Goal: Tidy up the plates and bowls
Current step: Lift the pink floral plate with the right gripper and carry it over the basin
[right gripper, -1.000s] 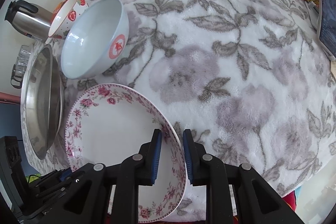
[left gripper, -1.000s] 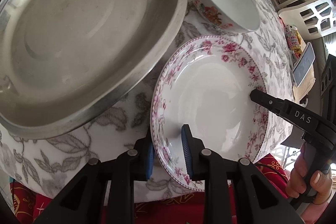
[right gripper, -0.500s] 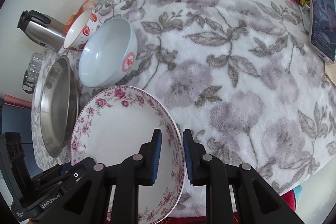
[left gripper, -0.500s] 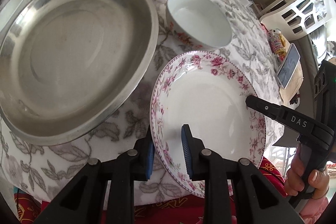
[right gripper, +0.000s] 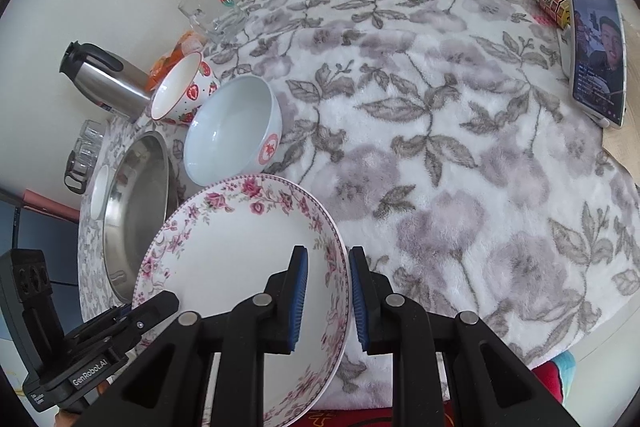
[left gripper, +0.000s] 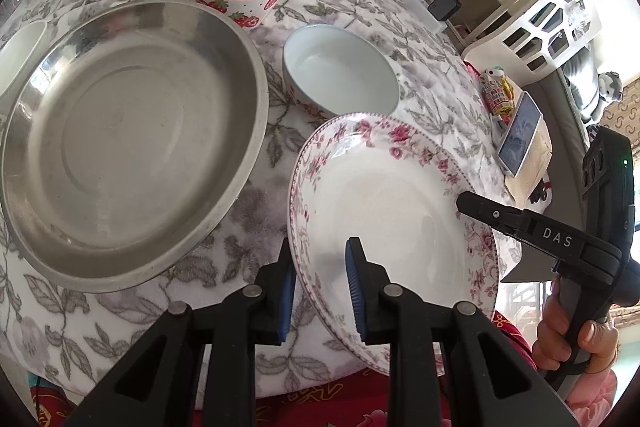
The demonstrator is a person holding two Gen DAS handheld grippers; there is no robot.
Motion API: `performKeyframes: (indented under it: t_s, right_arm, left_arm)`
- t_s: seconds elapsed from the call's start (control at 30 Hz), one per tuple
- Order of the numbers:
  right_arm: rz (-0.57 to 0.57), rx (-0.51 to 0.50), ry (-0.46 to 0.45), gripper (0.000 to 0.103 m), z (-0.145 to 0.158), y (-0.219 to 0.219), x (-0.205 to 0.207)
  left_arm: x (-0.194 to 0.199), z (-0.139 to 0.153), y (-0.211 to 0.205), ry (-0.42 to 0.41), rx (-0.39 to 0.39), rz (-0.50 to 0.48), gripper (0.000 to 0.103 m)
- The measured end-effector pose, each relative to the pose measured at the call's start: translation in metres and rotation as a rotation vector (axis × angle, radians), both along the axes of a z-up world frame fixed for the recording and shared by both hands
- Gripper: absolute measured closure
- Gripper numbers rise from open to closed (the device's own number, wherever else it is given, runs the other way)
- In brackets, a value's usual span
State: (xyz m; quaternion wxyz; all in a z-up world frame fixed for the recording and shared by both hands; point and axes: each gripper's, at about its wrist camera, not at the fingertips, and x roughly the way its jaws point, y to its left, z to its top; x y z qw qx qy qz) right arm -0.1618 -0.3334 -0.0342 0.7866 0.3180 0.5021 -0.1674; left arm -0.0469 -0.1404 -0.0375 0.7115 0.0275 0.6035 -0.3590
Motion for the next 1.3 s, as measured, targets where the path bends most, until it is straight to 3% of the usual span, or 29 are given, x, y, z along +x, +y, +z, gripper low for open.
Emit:
performKeyframes:
  t_s: [0.33,0.97,1.3]
  right_arm:
    - [-0.011,-0.018,-0.043,0.08,0.01,0.001,-0.004]
    - [0.057,-0.044,-0.201,0.08,0.038,0.034,0.035]
    - [0.114,-0.056,-0.244,0.08,0.043,0.062,0.067]
  left_arm:
    - [0.0,0.009,0.003,-0.023,-0.028,0.001,0.078]
    - [0.039,0.035,0.055,-0.098,-0.142,0.165,0.078]
    - [0.07,0.032,0.091,-0.071,-0.18,0.283,0.078]
